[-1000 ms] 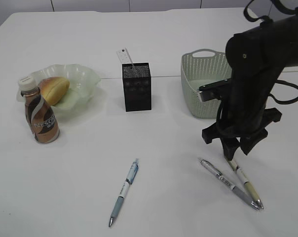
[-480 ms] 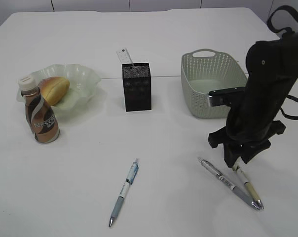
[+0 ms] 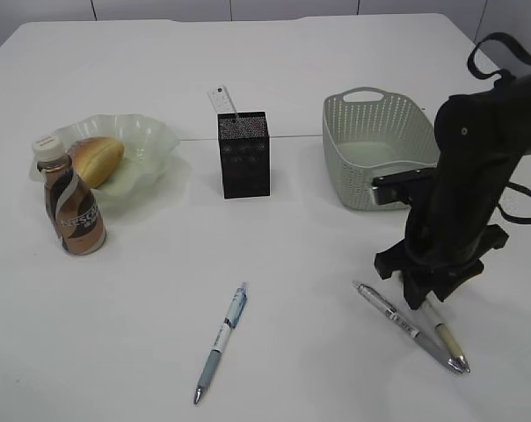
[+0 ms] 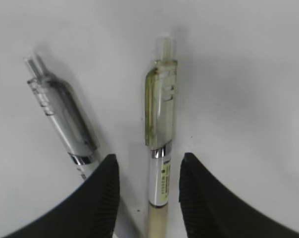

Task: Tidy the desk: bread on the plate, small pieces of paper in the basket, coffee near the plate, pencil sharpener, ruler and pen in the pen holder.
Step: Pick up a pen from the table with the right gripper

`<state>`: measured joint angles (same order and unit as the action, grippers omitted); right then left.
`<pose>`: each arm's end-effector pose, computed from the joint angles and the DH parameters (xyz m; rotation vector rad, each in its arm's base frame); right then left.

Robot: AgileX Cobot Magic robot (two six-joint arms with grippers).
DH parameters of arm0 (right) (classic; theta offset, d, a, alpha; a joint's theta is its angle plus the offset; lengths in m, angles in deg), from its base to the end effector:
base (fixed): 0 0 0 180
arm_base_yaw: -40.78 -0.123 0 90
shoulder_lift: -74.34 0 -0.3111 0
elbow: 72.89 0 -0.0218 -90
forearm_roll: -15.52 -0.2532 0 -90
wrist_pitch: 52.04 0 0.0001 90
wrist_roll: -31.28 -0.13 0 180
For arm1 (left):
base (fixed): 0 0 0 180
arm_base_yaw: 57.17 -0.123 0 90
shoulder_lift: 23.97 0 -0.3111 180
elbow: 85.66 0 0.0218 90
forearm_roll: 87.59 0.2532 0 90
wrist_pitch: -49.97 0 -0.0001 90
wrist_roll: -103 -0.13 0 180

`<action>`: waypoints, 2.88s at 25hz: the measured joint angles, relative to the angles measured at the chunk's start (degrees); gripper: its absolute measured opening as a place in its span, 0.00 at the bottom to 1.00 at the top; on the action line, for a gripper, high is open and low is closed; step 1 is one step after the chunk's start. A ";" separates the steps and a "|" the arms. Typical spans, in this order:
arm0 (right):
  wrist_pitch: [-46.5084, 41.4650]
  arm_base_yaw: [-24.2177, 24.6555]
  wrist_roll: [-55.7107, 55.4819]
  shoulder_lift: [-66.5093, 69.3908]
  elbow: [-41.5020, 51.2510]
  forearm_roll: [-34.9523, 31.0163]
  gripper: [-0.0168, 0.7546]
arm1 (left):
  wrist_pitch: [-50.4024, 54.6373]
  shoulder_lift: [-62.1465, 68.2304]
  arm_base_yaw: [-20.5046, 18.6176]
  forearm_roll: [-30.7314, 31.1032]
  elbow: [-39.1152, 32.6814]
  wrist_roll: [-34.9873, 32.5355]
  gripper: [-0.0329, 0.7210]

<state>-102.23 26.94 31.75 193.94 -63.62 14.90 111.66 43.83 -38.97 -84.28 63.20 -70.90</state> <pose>0.3556 0.0887 0.1216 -0.3787 3.1032 0.0160 0.1721 -0.0496 0.2707 0.3211 2.7810 -0.0245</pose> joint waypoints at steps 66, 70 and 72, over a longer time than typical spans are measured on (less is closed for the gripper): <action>3.67 0.00 0.08 -10.28 6.17 -0.08 0.10 | -2.01 0.00 0.00 -0.39 0.00 0.00 0.60; 12.98 0.00 0.08 -17.75 10.25 0.04 0.10 | -4.17 0.00 0.00 -0.98 0.00 0.00 0.60; 18.29 0.00 0.08 -20.16 12.46 0.13 0.10 | -4.89 0.00 0.00 -1.21 0.00 0.00 0.60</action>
<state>-83.94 26.94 31.84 173.78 -51.16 15.03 106.77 43.83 -38.97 -85.49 63.20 -70.90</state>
